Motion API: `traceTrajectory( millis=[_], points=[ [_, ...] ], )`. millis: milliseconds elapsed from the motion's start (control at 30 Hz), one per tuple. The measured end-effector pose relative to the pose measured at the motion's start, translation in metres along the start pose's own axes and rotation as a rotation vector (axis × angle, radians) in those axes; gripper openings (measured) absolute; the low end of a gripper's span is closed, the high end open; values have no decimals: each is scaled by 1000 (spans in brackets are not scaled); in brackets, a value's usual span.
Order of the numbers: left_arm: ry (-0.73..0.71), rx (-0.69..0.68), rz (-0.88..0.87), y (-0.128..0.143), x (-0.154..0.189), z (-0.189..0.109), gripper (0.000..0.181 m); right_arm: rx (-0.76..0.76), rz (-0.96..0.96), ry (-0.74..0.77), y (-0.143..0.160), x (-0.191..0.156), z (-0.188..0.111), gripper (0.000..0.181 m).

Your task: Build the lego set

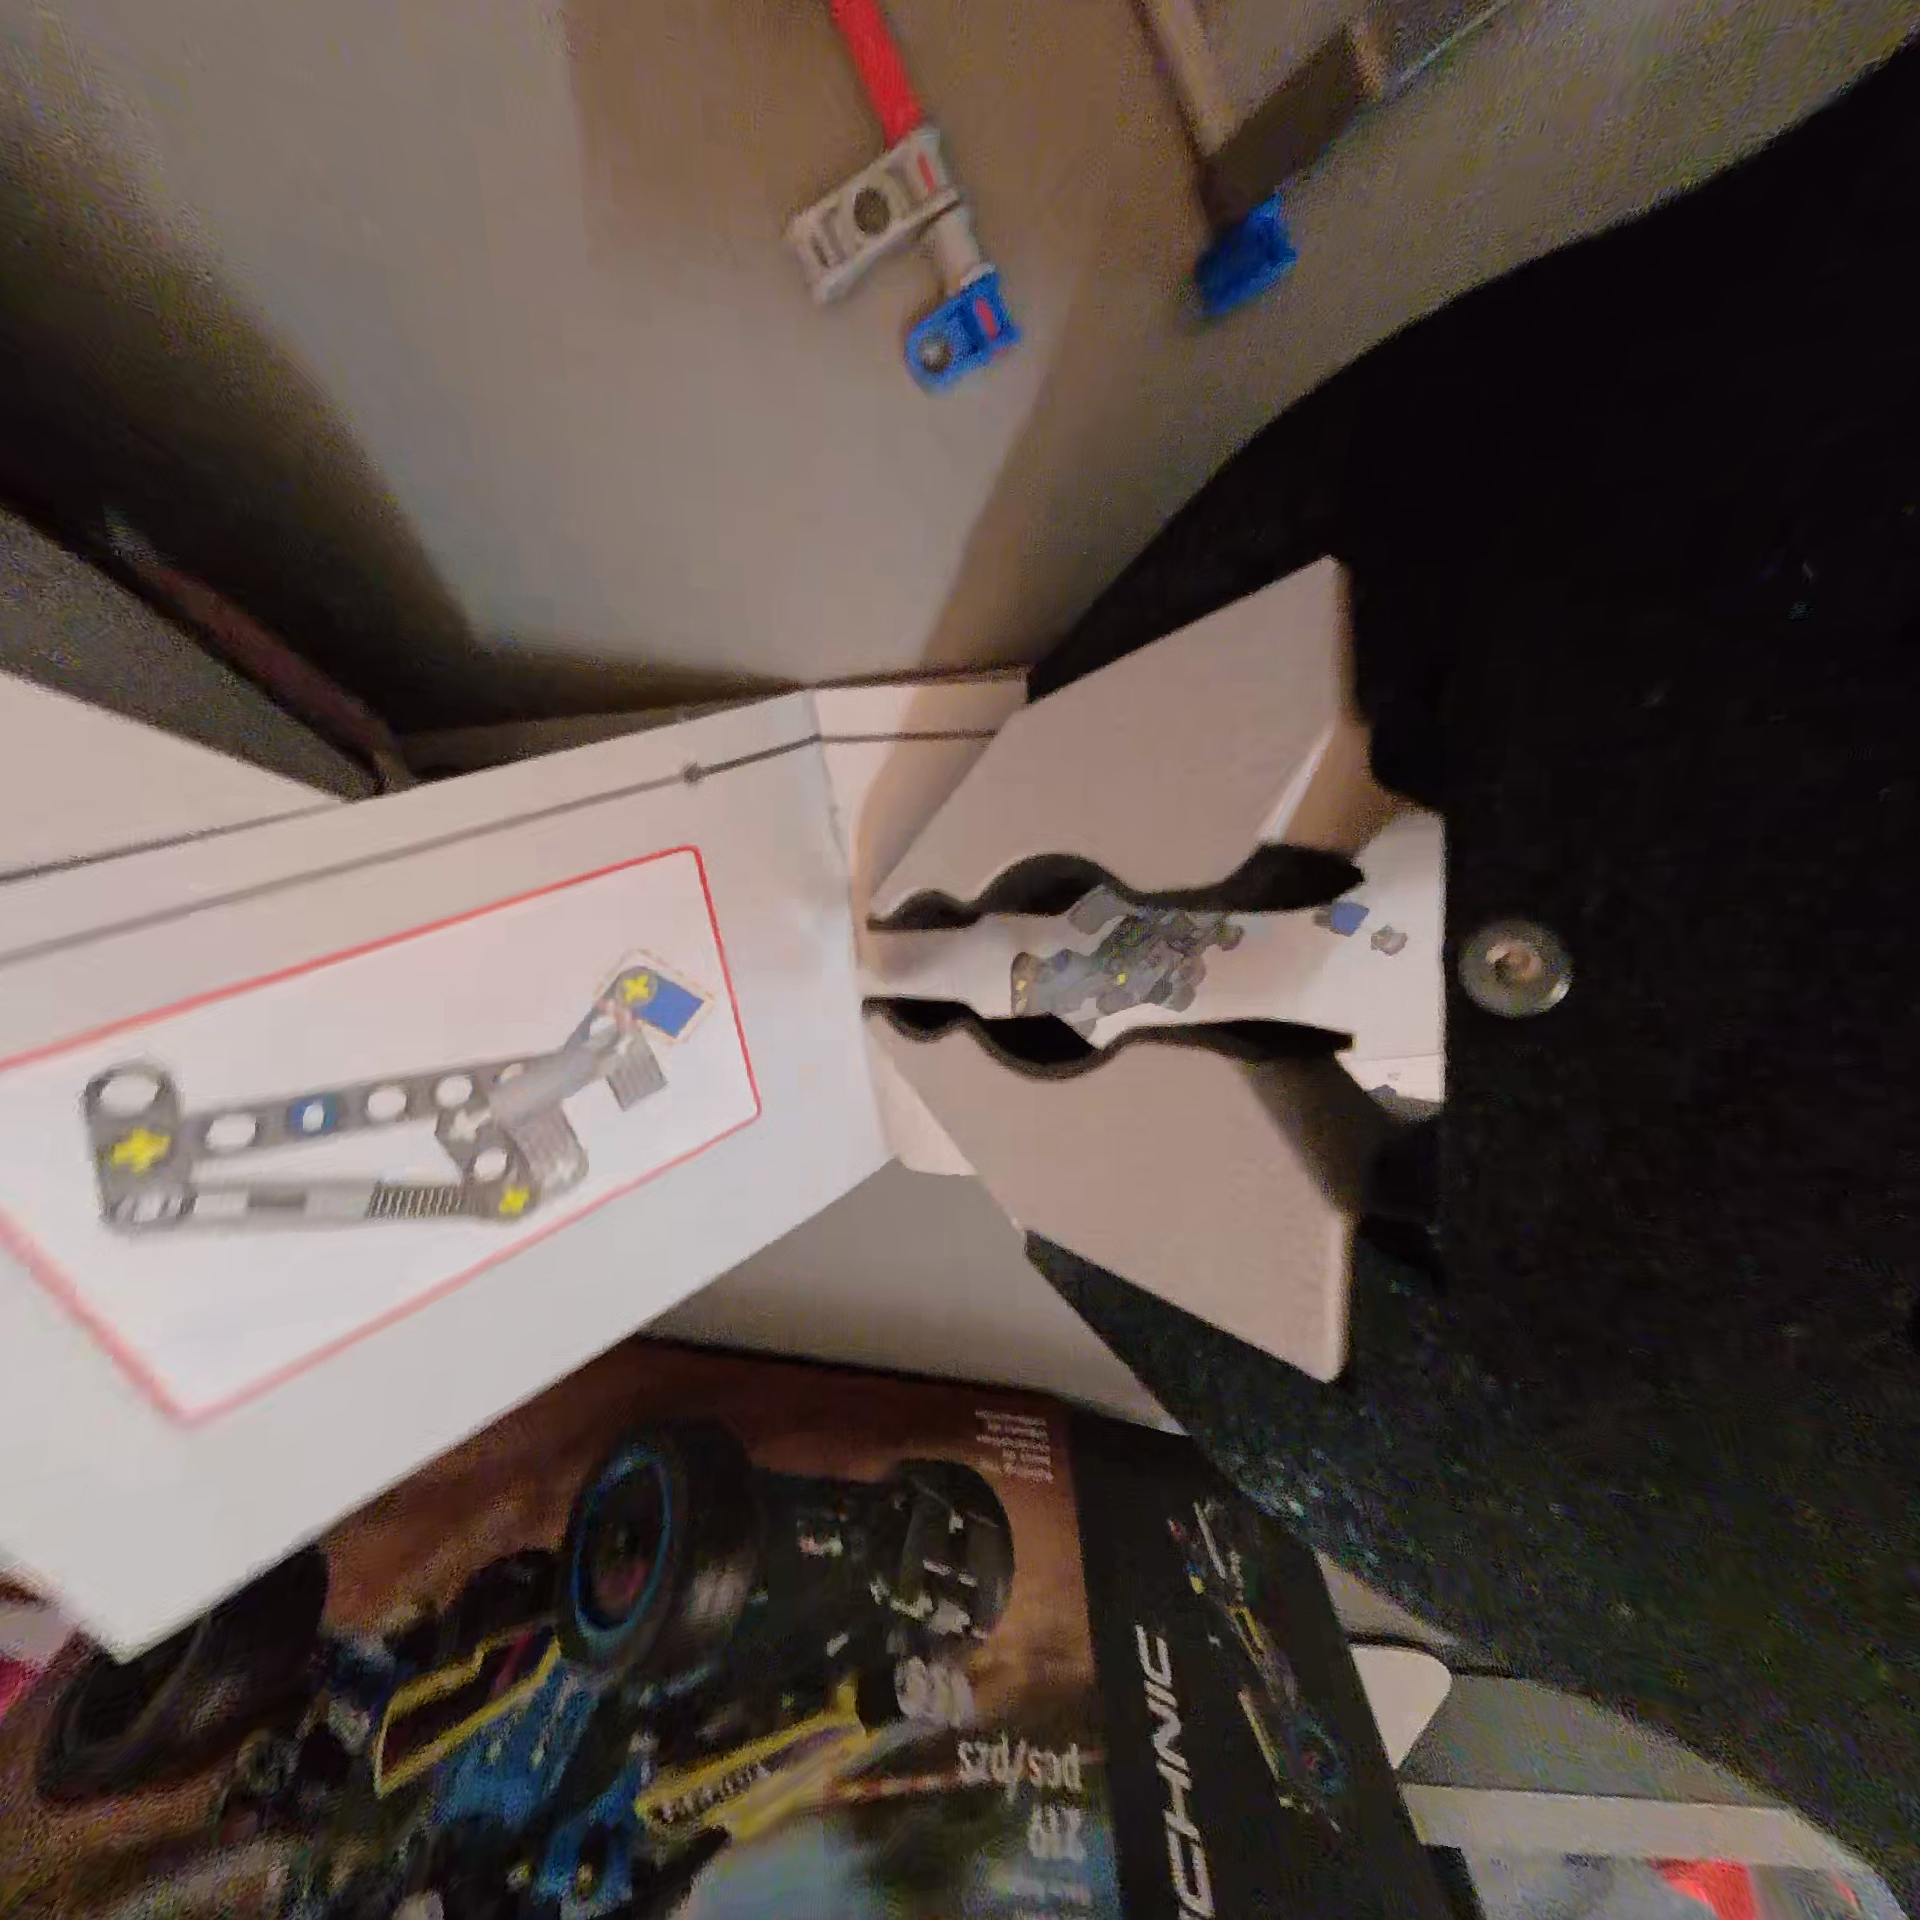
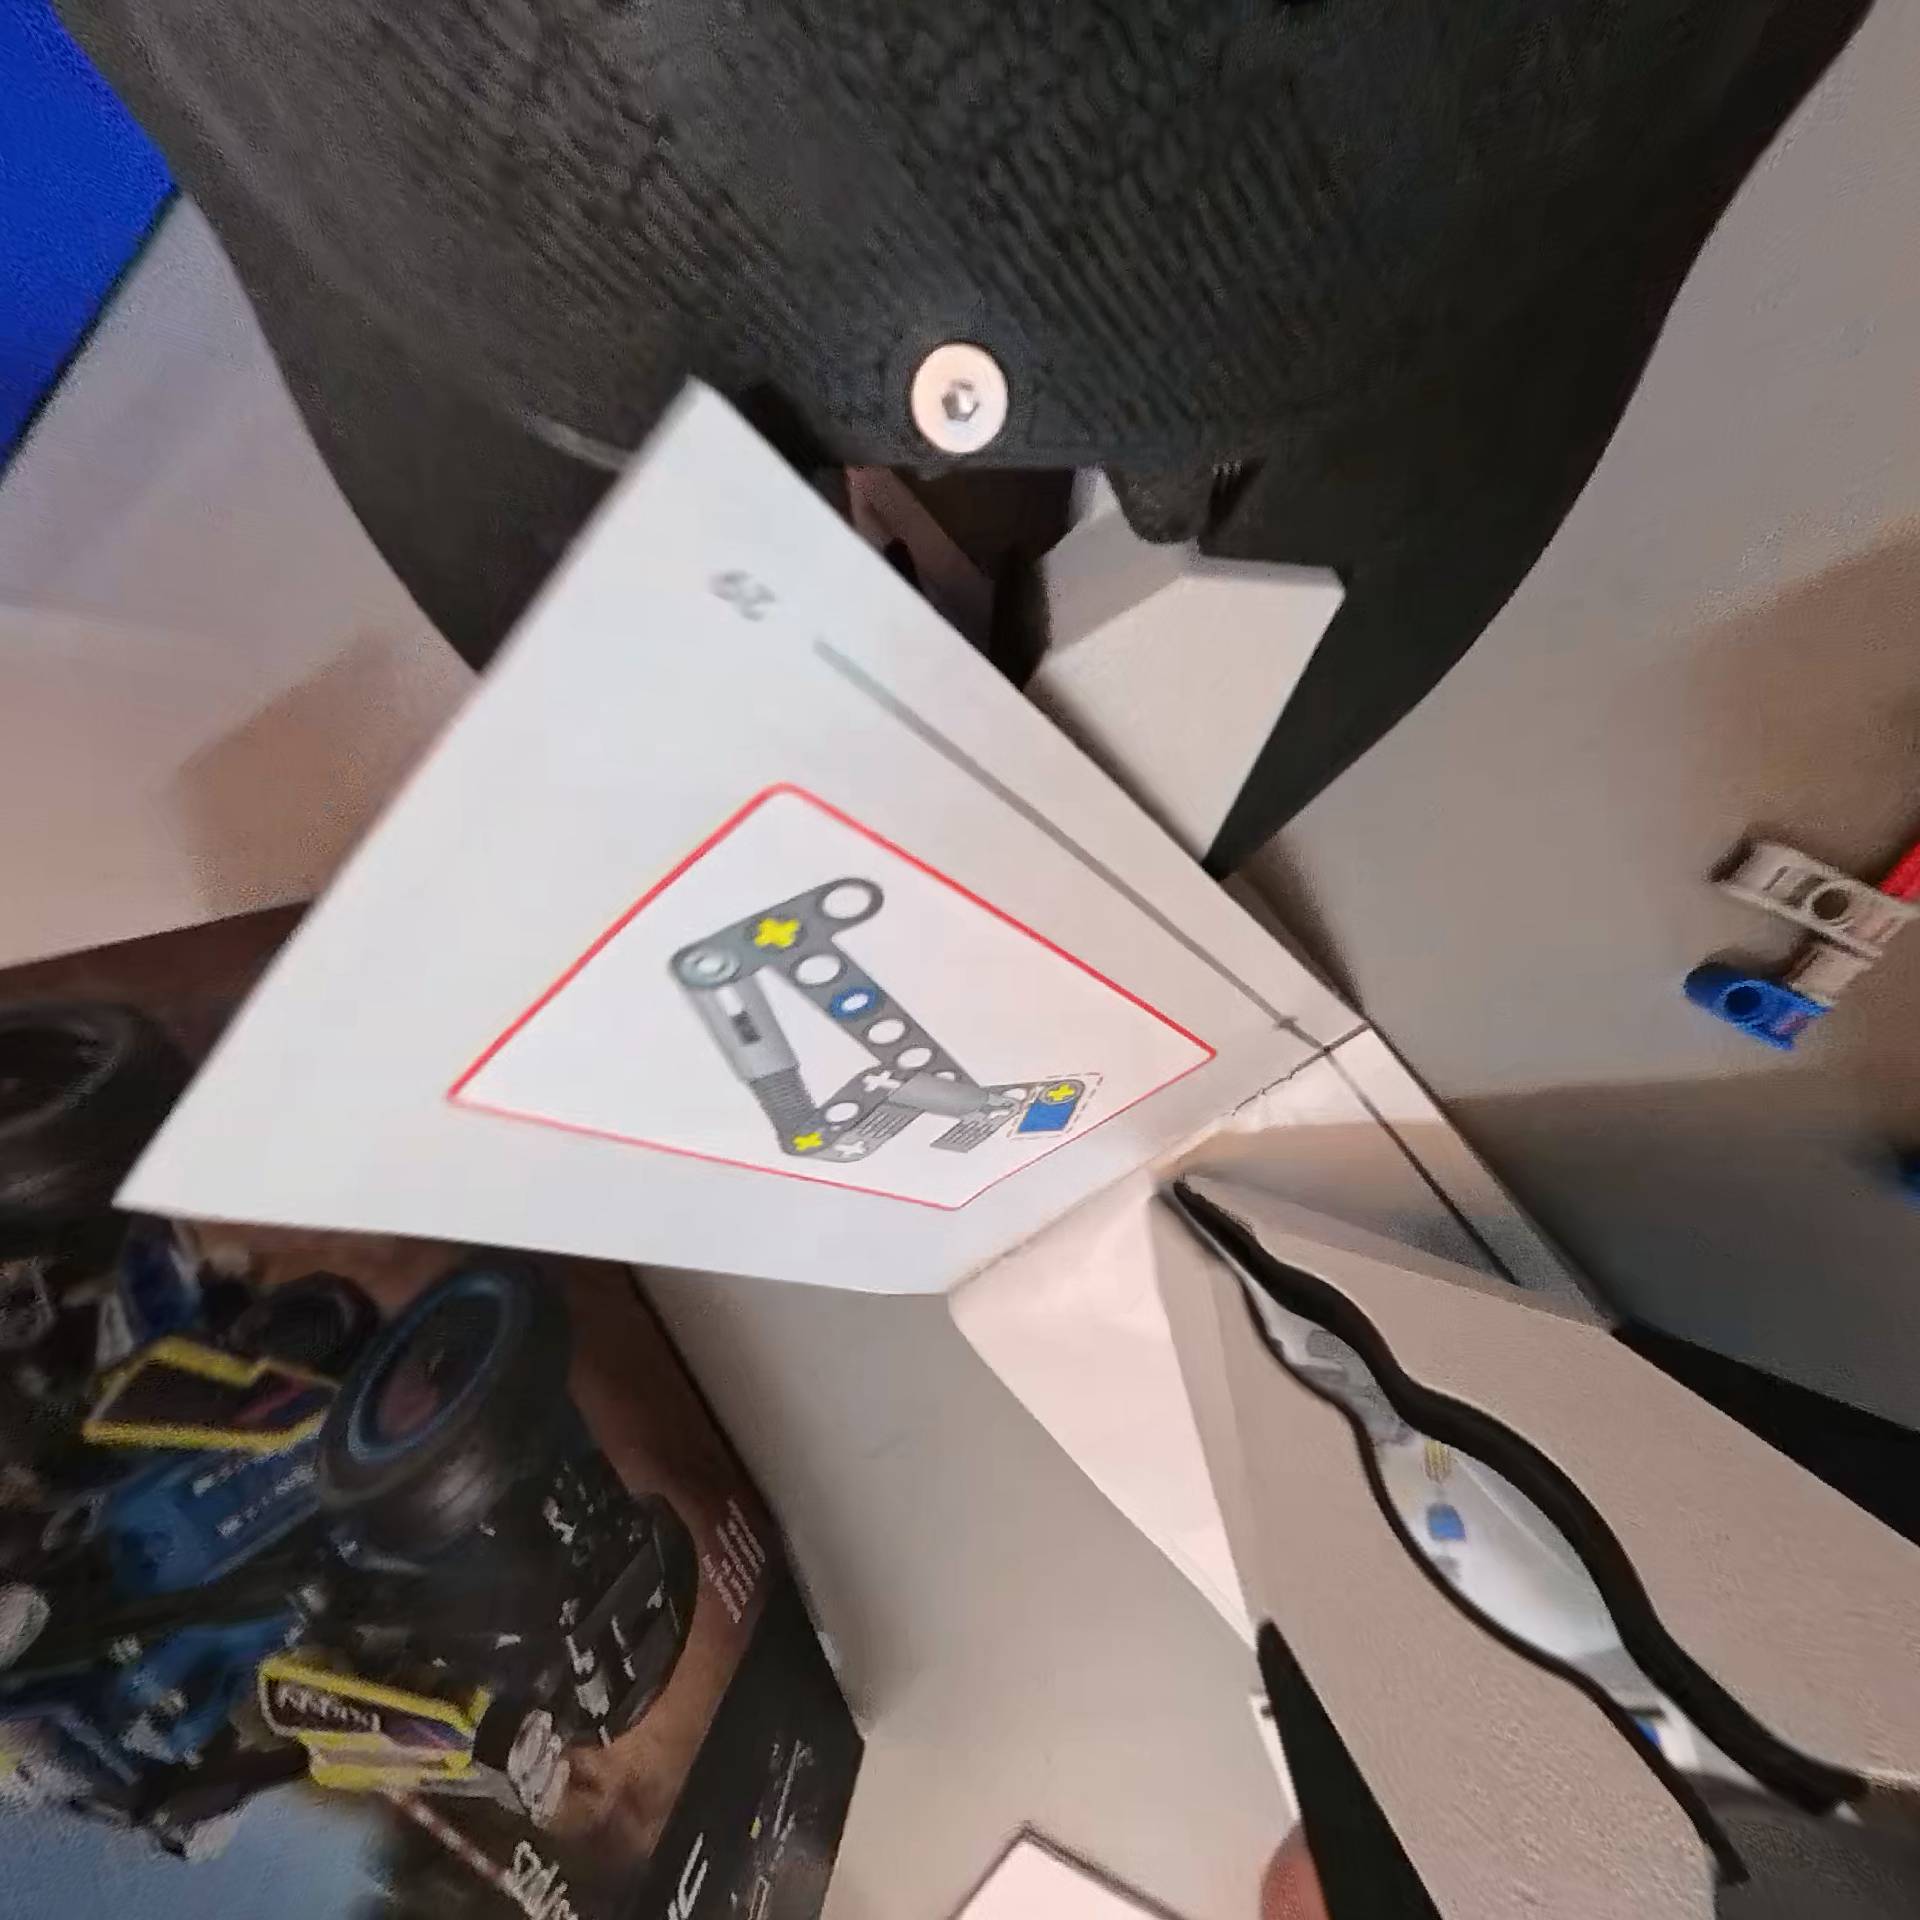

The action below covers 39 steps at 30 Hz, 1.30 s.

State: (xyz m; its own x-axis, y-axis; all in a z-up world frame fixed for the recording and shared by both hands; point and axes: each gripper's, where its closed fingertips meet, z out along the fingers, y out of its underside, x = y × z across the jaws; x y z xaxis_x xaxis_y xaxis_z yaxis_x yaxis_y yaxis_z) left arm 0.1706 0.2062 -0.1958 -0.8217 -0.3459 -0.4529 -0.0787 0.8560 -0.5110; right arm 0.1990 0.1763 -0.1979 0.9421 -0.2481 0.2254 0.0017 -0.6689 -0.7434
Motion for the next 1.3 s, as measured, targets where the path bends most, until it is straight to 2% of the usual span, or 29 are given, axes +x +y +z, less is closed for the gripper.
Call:
traceTrajectory(
  millis=[33,67,133,233,333,400,533,633,767,833,900,967,1167,1300],
  points=[
    [-23,42,-49,-7,-4,-4,29,26,47,-35,-1,0,-5,9],
    [-3,101,-107,-17,-3,-9,37,67,107,-85,-4,-1,-13,17],
    [71,249,-183,-45,3,-23,38,182,221,-231,-14,-9,-31,28],
    [109,312,-151,-69,5,-29,31,304,239,-194,-24,7,-44,23],
    [104,270,-132,-71,-1,-22,36,389,189,-161,-38,7,-48,18],
    [99,271,-163,-73,-5,-21,41,399,141,-113,-42,7,-45,4],
    [58,322,-195,-72,-12,-30,32,421,69,-107,-50,-3,-43,0],
    [87,337,-198,-66,-7,-37,26,422,13,-140,-52,-14,-42,7],
    [114,342,-179,-59,-2,-43,28,404,-49,-189,-49,-25,-42,25],
    [110,364,-192,-59,-4,-46,5,429,-69,-228,-50,-32,-47,27],
    [108,370,-200,-56,-6,-47,6,471,-51,-283,-56,-39,-51,33],
    [91,371,-203,-54,-9,-47,0,481,-49,-278,-58,-39,-52,35],
    [90,385,-163,-55,-4,-43,3,484,74,-209,-62,-21,-50,52],
    [87,395,-162,-55,-8,-43,6,433,158,-224,-53,-16,-46,44]
  ],
)
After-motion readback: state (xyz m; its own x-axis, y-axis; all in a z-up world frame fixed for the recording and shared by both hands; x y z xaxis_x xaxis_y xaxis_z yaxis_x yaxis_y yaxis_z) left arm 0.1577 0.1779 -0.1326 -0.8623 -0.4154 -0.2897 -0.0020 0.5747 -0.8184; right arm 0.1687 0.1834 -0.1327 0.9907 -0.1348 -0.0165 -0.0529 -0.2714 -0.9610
